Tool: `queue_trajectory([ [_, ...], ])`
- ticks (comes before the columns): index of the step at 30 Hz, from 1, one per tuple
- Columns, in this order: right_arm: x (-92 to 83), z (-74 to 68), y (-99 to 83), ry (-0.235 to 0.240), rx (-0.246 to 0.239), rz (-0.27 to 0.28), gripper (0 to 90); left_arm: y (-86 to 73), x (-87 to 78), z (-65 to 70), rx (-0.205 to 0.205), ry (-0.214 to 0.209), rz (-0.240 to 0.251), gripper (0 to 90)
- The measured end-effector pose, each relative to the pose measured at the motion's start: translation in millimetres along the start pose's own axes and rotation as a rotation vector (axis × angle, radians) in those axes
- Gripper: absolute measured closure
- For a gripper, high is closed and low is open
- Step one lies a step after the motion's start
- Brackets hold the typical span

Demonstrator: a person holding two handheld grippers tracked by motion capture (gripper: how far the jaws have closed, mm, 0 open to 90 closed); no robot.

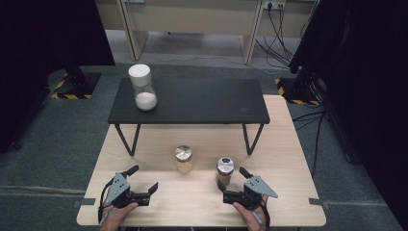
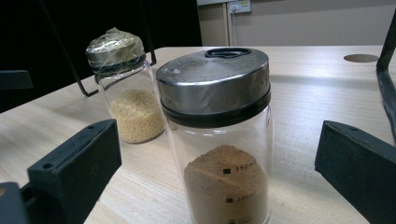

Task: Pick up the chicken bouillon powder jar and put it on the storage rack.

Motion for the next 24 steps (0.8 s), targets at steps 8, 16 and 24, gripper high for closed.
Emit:
queue_trajectory([
  [8,-0.6,-0.3,0.9,-0.002,-0.002,0.002,0.6,0.2,-0.1,0.7,0.003,-0.002,0.001,1.6],
  [16,-3.5,-4.6,2.2,0.002,-0.001,0.008,0.6,0.3,-0.3,0.8,0.003,-0.001,0.004,1.5],
  [24,-7.1,-8.4,0.8,0.005,0.009,0.010,0.6,0.3,-0.2,0.7,0.001,-0.001,0.003,1.5],
])
Point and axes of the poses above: each handheld gripper's, and its own axes: x roughly forward along the jaws, y roughly out of its top, z roughly to its right, the point moved 9 cm from there along x, roughly forward along the jaws, and after that the axes turned 14 degrees about x, right-handed, at the moved point
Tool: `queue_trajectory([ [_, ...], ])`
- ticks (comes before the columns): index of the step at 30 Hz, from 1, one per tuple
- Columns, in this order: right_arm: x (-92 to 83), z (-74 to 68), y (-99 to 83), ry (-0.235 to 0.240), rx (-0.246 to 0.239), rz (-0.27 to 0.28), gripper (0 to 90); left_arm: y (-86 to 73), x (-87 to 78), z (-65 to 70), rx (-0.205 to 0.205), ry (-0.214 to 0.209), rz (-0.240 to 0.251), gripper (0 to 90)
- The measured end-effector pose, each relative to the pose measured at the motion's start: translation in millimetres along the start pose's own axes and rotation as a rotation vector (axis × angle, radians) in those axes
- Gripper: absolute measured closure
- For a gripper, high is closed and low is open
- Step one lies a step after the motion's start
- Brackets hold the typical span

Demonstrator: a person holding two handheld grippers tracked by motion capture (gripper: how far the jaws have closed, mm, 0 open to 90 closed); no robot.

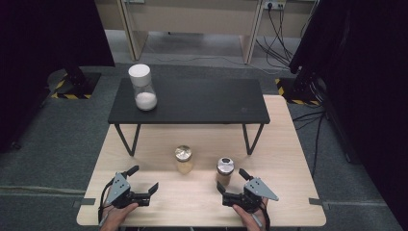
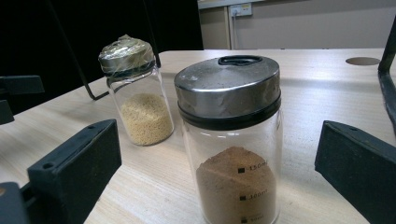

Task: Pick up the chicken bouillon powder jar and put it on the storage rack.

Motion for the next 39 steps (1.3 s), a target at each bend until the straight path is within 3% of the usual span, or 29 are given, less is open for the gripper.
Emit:
queue_trajectory([
  [16,-4.6,-13.4,-9.0,0.027,-0.004,-0.011,0.6,-0.3,0.2,-0.6,-0.004,0.002,-0.003,1.6],
  [25,-8.1,-28.4,-16.6,0.061,-0.008,-0.023,0.6,-0.2,0.2,-0.4,-0.003,0.002,-0.002,1.6],
  [39,-0.5,-57.7,-29.8,0.118,-0.068,-0.049,0.6,-0.2,0.2,-0.5,-0.004,0.004,-0.002,1.6],
])
Point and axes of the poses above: each handheld gripper's, and its own axes: x roughly forward along the jaws, y roughly out of its top, z roughly to its right, the point moved 9 cm from there along x, roughly forward along the jaws, and after that the axes turned 14 degrees about x, right-handed, at the moved point
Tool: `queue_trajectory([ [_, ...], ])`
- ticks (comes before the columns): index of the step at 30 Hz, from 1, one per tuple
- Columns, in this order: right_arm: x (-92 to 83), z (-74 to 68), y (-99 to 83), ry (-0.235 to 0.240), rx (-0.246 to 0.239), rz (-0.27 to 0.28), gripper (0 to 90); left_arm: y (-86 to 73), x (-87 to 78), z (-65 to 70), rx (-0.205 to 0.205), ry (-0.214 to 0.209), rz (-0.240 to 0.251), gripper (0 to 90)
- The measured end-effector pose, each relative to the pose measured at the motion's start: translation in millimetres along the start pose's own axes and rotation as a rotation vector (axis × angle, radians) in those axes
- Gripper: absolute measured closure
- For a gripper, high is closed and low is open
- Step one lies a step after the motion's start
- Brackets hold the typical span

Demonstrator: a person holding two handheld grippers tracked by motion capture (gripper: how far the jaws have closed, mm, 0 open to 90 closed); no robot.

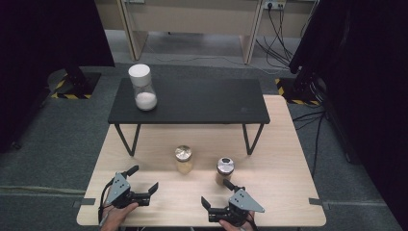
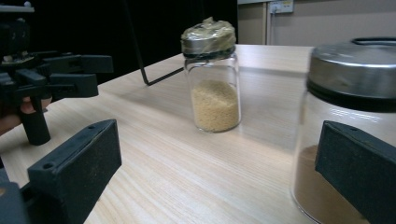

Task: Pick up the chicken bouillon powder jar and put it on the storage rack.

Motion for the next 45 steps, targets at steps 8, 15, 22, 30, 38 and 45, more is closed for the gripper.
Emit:
queue_trajectory([
  [8,7.6,-8.2,-1.8,0.013,-0.017,-0.007,0.6,0.0,0.0,-0.1,0.000,0.001,0.000,1.5],
  [15,16.2,-14.6,-3.5,0.021,-0.028,-0.016,0.6,-0.1,-0.1,-0.4,-0.002,0.003,0.000,1.6],
  [22,27.8,-22.6,-4.8,0.033,-0.041,-0.027,0.6,-0.1,-0.2,-0.5,-0.004,0.002,0.000,1.6],
  [30,37.6,-24.6,-2.8,0.036,-0.047,-0.028,0.8,-0.1,-0.3,-0.5,-0.005,0.002,0.001,1.6],
  [38,47.0,-24.8,-1.4,0.036,-0.045,-0.027,0.8,-0.1,-0.3,-0.5,-0.006,0.001,0.002,1.7],
  [45,54.5,-22.1,1.0,0.024,-0.050,-0.027,0.8,-0.1,-0.3,-0.6,-0.006,0.001,0.002,1.6],
])
Point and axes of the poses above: each handheld gripper's, and its own axes: x roughly forward along the jaws, y roughly out of its top, z roughly to its right, the point moved 9 cm from there along x, roughly forward along the jaws, and after that the axes turned 14 degrees about x, right-handed, at the moved point
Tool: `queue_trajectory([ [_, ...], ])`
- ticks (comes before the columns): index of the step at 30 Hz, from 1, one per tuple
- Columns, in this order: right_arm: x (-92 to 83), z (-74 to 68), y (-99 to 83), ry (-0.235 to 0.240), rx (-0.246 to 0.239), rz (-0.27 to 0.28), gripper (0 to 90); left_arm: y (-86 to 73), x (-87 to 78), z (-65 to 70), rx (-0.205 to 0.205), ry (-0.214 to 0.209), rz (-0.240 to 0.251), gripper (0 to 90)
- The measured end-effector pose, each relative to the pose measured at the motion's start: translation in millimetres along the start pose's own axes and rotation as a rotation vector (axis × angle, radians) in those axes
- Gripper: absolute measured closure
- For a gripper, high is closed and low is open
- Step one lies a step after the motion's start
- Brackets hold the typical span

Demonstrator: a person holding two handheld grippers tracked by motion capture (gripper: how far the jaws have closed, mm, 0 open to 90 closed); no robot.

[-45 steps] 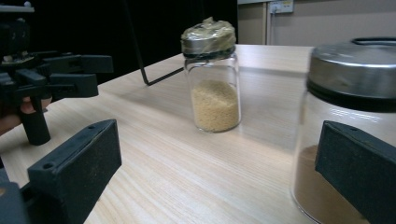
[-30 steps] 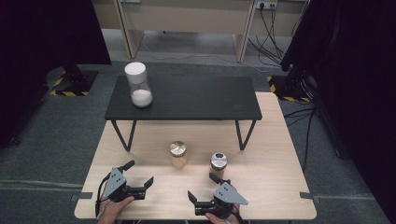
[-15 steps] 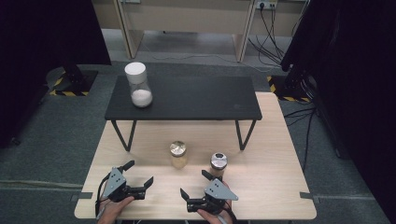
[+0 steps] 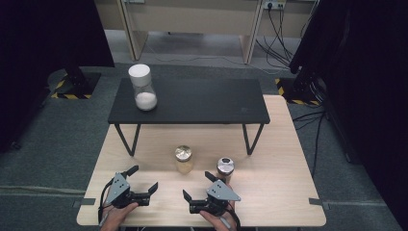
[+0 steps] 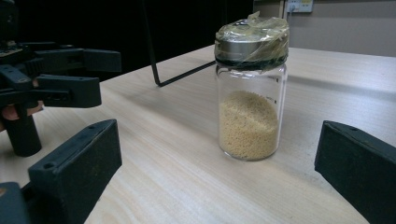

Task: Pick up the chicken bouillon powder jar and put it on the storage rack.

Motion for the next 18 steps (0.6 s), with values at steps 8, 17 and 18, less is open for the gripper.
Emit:
queue_trajectory([
  [8,6.9,1.9,1.7,-0.004,0.002,-0.002,0.8,0.0,0.0,0.0,0.001,0.001,0.000,1.6],
  [17,17.0,0.7,6.6,-0.007,-0.011,0.001,1.3,0.0,0.0,0.0,0.001,0.001,-0.001,1.6],
  [18,18.4,0.1,7.6,-0.005,-0.014,0.003,1.3,0.0,0.0,-0.1,0.000,0.001,0.000,1.6],
])
Point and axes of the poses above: each handheld gripper's, and its own axes: x roughly forward along the jaws, y roughly out of its top, z roughly to its right, the point moved 9 cm from there along x, roughly forward along the jaws, and after that the axes turned 14 degrees about x, right-handed, at the moved point
